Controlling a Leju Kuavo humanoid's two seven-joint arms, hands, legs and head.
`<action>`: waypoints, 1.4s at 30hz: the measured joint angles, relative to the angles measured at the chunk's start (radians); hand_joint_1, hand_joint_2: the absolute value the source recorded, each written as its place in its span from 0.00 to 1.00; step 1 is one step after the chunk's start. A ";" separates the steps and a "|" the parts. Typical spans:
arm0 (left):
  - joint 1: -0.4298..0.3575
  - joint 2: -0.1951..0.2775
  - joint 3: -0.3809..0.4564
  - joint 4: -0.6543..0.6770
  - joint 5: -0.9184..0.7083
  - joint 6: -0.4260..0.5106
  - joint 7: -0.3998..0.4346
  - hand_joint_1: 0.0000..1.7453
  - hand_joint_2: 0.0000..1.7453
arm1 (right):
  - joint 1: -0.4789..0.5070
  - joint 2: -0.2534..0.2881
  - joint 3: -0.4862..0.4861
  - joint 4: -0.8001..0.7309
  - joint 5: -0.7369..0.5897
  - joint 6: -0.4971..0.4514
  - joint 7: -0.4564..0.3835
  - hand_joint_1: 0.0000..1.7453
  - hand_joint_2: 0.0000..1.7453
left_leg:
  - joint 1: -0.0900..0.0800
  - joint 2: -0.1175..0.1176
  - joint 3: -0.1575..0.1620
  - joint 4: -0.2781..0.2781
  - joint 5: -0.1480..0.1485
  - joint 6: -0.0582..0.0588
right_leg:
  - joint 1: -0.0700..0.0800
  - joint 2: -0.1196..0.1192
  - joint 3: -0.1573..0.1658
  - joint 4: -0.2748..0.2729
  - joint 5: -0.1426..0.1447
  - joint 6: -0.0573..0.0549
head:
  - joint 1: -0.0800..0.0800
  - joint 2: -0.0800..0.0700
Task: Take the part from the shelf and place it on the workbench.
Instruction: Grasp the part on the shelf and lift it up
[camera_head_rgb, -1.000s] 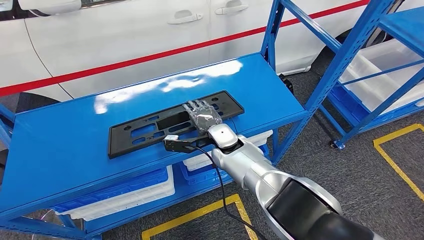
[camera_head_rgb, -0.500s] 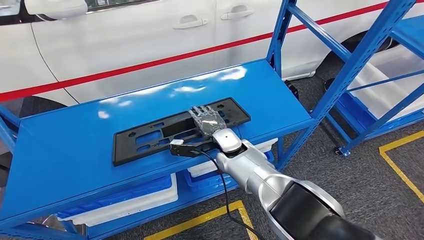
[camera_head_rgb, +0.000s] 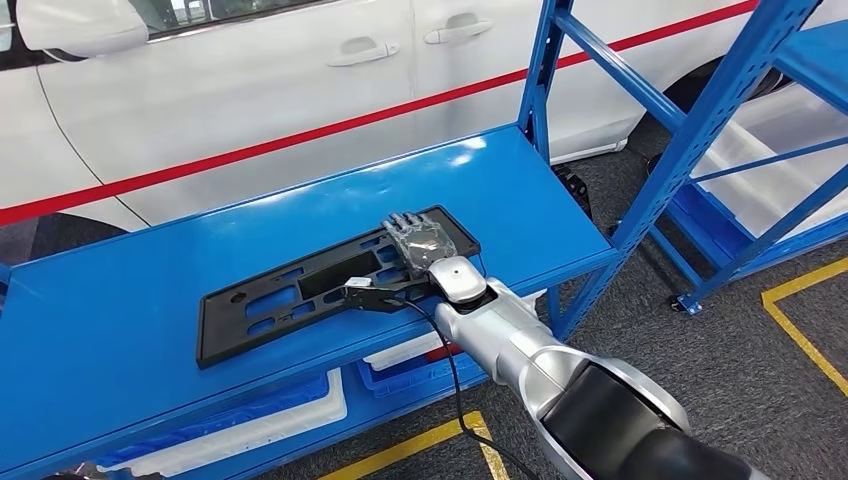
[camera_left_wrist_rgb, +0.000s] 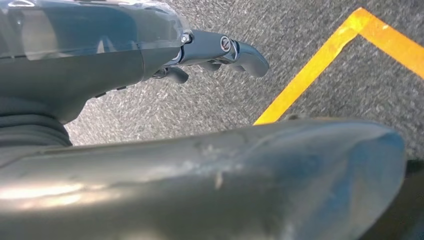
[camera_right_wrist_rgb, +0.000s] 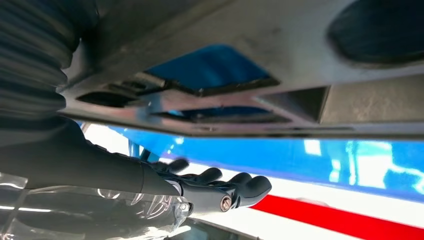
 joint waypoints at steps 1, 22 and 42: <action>0.000 0.000 0.000 0.000 0.001 0.001 0.000 0.00 0.00 | 0.000 -0.001 0.000 0.000 -0.004 0.003 0.000 1.00 1.00 | 0.002 -0.002 0.019 -0.049 0.024 0.003 | 0.002 0.002 -0.001 0.006 -0.005 0.003 | 0.001 0.000; -0.001 -0.001 -0.002 0.000 0.006 0.028 0.003 0.00 0.00 | 0.004 -0.023 -0.028 0.001 -0.040 -0.050 -0.012 1.00 1.00 | -0.011 -0.008 0.030 -0.081 0.030 0.035 | 0.004 0.004 0.000 0.003 -0.007 0.027 | 0.005 0.000; 0.017 -0.002 -0.002 0.000 0.099 0.091 -0.019 0.00 0.00 | 0.007 -0.214 -0.241 -0.659 -0.579 -0.130 -0.162 1.00 1.00 | -0.010 -0.009 0.026 -0.081 0.030 0.035 | 0.003 0.004 -0.004 0.003 -0.007 0.027 | 0.005 0.000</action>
